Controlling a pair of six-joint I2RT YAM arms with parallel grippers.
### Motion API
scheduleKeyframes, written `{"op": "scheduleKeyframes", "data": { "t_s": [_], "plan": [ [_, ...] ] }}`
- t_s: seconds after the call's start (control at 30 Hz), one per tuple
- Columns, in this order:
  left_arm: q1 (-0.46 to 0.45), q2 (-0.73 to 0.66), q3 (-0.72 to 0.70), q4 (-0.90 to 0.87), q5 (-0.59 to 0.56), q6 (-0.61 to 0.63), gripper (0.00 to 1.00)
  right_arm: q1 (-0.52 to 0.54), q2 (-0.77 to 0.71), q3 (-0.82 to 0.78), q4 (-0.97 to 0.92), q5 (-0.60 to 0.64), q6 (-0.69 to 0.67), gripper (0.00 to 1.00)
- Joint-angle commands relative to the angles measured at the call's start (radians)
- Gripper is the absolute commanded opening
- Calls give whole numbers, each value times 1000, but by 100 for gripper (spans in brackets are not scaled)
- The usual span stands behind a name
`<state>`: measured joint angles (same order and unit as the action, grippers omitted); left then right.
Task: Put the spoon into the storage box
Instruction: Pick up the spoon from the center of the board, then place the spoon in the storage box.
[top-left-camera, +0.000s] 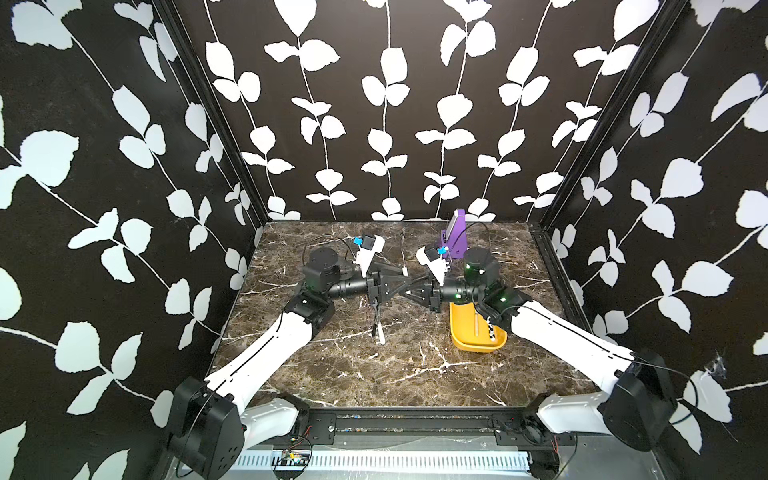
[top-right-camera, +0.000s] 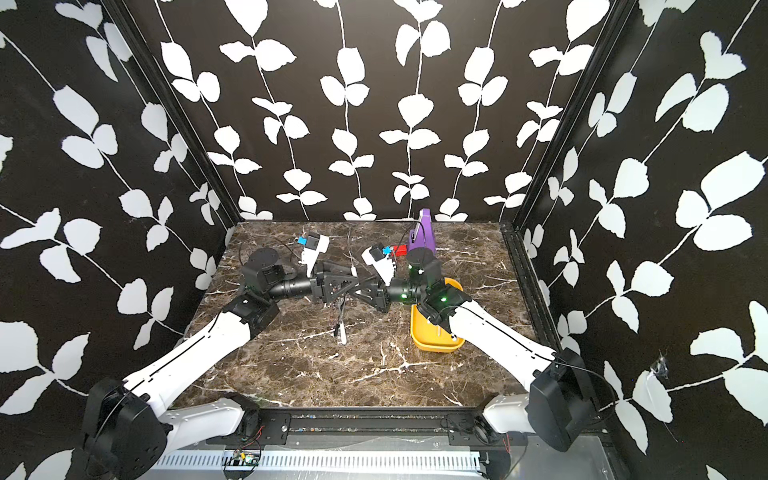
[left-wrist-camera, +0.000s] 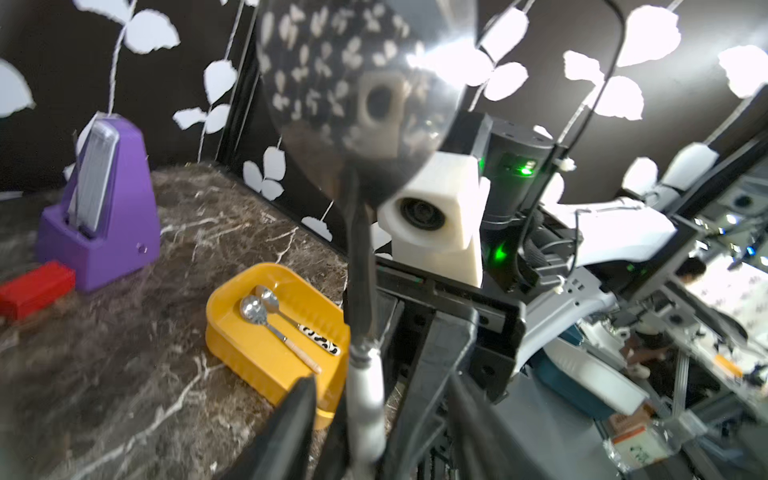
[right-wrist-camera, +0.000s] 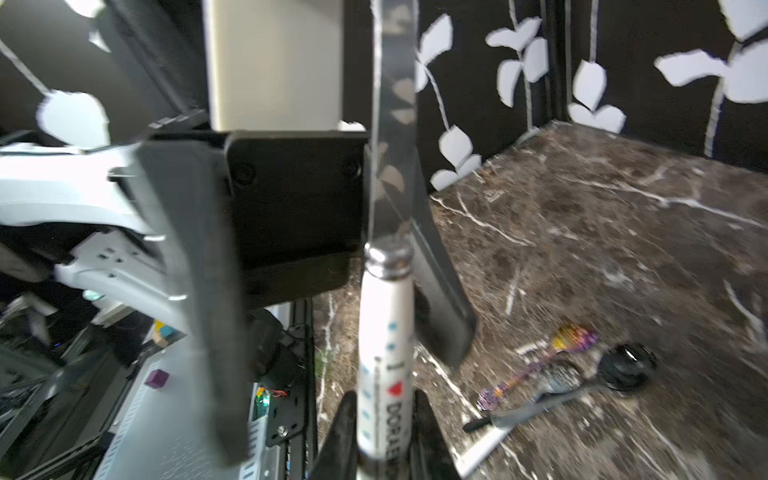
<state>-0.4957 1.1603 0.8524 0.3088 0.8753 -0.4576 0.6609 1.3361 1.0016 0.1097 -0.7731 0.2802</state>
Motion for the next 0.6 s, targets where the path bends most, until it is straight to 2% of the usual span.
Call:
{"op": "scheduleKeyframes", "data": {
  "t_s": [0.0, 0.13, 0.17, 0.23, 0.3, 0.33, 0.4, 0.47, 0.57],
  "plan": [
    [-1, -82, -16, -162, -238, 79, 79, -32, -15, 37, -107, 96, 3, 0],
    [4, -107, -5, -403, -635, 159, 92, -131, -43, 0, -267, 176, 47, 0],
    [10, -99, 9, -477, -711, 167, 92, -162, -55, -13, -317, 217, 56, 0],
    [17, -84, 22, -554, -790, 171, 92, -204, -73, -27, -428, 319, 54, 0],
    [19, -82, 22, -600, -894, 140, 95, -235, -84, -32, -545, 403, 45, 0],
    [20, -82, 25, -644, -995, 90, 98, -241, -89, -35, -588, 438, 41, 0],
    [32, -78, 25, -713, -1129, 32, 98, -244, -91, -34, -688, 537, 40, 0],
    [57, -77, 19, -742, -1149, 13, 99, -245, -81, -31, -758, 608, 42, 0],
    [69, -72, 21, -753, -1103, 24, 98, -250, -31, -20, -855, 687, 77, 0]
  ]
}}
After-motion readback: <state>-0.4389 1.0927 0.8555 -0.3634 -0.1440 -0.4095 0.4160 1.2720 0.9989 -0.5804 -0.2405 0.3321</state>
